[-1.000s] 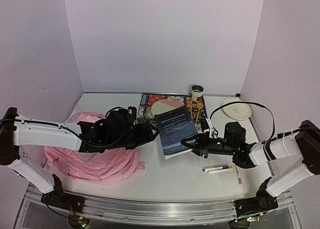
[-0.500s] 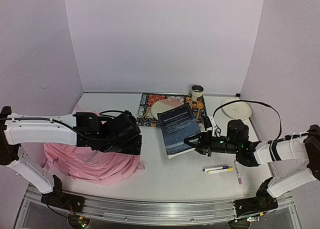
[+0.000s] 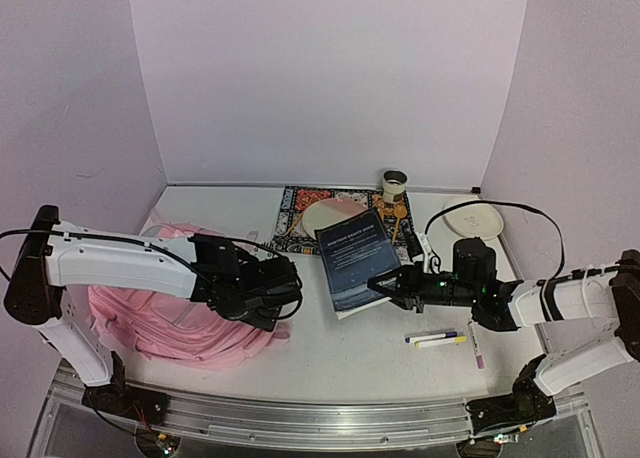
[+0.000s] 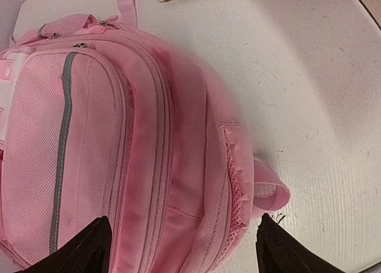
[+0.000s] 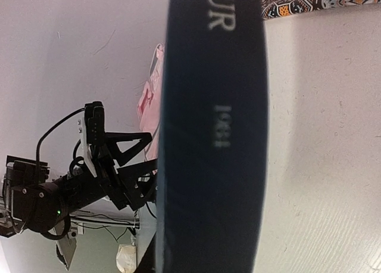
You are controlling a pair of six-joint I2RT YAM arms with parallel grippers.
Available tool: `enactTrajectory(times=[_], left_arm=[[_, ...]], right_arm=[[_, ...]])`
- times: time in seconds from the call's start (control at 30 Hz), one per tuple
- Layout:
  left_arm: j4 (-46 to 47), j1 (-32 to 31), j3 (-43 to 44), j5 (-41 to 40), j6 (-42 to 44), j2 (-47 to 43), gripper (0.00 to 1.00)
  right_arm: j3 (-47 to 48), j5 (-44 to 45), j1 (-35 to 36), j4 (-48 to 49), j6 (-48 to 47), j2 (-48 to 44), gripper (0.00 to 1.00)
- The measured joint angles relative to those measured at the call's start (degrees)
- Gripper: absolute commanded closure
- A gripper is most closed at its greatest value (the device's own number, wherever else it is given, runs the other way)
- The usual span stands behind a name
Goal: Pack the student bag
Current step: Pick up the largest pocket of the bag from the student bag.
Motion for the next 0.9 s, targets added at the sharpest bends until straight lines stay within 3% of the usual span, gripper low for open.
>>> enactTrajectory(times=[0.57,0.9], left_arm=[[-0.09,0.0,1.14,-1.26,3.89,8.41,0.5],[-2.5,0.49,1.3,-2.77,3.02,9.05,0.53]], right_arm=[[0.0,0.51,-0.03,-1.25,-0.27,-0.13,1.0],[0.0,0.61,0.0,-1.25,-0.38,-0.13,1.0]])
